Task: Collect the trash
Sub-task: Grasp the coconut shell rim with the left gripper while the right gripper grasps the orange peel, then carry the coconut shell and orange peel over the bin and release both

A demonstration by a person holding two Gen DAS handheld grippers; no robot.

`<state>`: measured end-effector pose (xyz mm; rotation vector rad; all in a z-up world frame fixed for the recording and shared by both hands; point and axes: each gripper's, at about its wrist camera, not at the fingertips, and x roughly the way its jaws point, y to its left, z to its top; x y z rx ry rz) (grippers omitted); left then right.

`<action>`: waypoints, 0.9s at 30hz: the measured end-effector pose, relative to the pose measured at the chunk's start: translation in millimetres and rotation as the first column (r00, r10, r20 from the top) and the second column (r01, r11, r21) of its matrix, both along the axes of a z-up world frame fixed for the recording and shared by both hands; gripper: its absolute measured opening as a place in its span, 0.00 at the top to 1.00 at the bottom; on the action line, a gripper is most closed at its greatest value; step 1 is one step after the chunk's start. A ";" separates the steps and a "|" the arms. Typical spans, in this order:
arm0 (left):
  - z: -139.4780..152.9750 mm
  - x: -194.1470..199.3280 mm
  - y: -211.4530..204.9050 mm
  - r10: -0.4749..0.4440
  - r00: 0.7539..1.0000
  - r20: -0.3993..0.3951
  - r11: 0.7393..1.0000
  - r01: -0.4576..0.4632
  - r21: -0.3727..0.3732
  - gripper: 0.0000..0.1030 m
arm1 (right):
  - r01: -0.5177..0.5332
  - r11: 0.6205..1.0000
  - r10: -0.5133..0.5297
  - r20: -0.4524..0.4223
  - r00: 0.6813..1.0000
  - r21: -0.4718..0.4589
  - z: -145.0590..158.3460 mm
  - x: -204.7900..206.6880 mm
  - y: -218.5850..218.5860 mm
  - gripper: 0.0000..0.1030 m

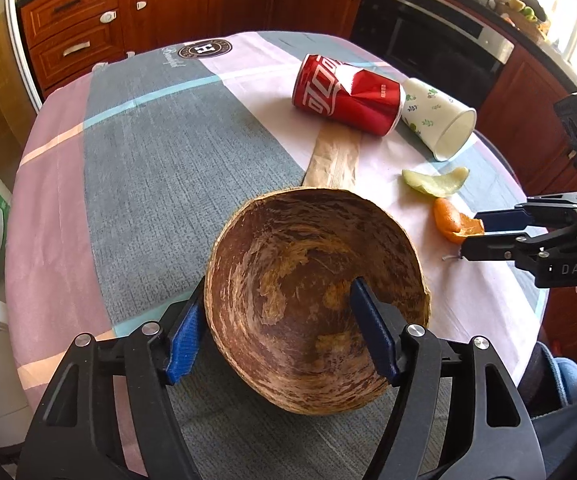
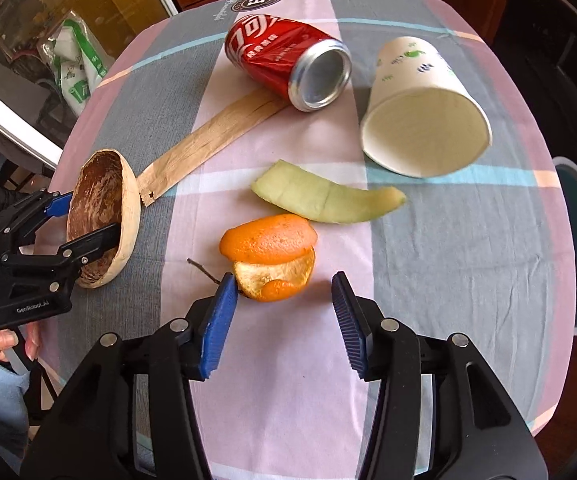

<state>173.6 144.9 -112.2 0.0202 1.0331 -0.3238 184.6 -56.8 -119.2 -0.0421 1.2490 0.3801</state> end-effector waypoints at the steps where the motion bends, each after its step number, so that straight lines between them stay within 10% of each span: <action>1: 0.2 0.6 0.0 0.004 1.000 -0.001 1.000 -0.004 -0.009 0.34 | 0.012 1.000 -0.012 -0.007 1.000 0.011 -0.4 -0.2 -4.0 0.54; 5: 1.8 -4.4 0.3 -0.005 1.000 -0.028 0.997 0.002 -0.083 0.82 | 0.034 0.999 -0.033 -0.009 0.999 0.038 -2.5 2.8 -4.6 0.49; 14: -0.2 -24.7 5.1 0.040 0.997 -0.069 0.990 -0.049 -0.131 0.82 | -0.014 1.000 0.016 0.103 0.995 -0.015 -5.3 4.4 38.5 0.45; 21: 3.1 -20.4 -8.8 -0.006 0.998 -0.055 0.996 0.001 -0.094 0.58 | -0.066 0.994 0.077 0.129 0.989 -0.084 -4.6 -10.7 35.4 0.69; 27: 2.2 -17.8 -19.9 0.016 0.999 -0.027 0.998 -0.018 -0.059 0.65 | 0.004 1.000 -0.005 0.072 0.997 0.016 3.9 -10.1 5.2 0.77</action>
